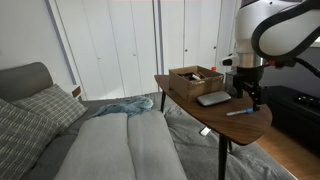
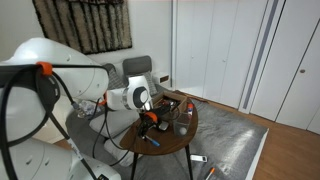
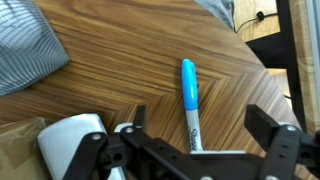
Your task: Pick up the blue marker and put it in the cardboard box
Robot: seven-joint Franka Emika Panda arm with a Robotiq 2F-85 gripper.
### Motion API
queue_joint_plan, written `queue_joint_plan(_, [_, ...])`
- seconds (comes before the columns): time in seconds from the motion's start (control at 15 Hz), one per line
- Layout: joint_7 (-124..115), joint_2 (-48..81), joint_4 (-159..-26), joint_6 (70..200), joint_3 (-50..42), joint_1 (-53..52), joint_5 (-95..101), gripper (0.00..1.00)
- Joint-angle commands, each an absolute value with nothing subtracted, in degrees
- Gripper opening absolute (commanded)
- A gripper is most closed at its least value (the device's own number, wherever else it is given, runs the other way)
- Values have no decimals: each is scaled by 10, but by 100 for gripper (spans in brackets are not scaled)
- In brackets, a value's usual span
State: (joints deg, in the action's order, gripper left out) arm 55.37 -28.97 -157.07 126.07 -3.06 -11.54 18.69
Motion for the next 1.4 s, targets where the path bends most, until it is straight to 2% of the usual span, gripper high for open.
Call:
queue_joint_plan(0.0, [594, -269, -1549, 1224, -33, -115, 156, 98])
queue_joint_plan(0.07, [593, -268, -1547, 1221, -30, -111, 156, 74])
queue_joint_plan(0.2, [586, -259, -1542, 1222, -25, -108, 160, 69])
queue_joint_plan(0.53, [563, -227, -1524, 1223, -10, -107, 165, 33])
queue_joint_plan(0.8, [560, -198, -1513, 1222, 0, -107, 165, 23])
queue_joint_plan(0.87, [560, -193, -1511, 1220, 2, -106, 165, 17])
queue_joint_plan(0.93, [558, -190, -1510, 1217, 3, -105, 166, 22])
queue_joint_plan(1.0, [556, -191, -1509, 1212, 5, -103, 167, 4])
queue_joint_plan(1.07, [548, -208, -1513, 1204, 5, -98, 171, 5])
queue_joint_plan(1.13, [538, -236, -1523, 1198, 4, -92, 178, 1])
queue_joint_plan(1.33, [501, -343, -1549, 1177, -2, -66, 197, 4])
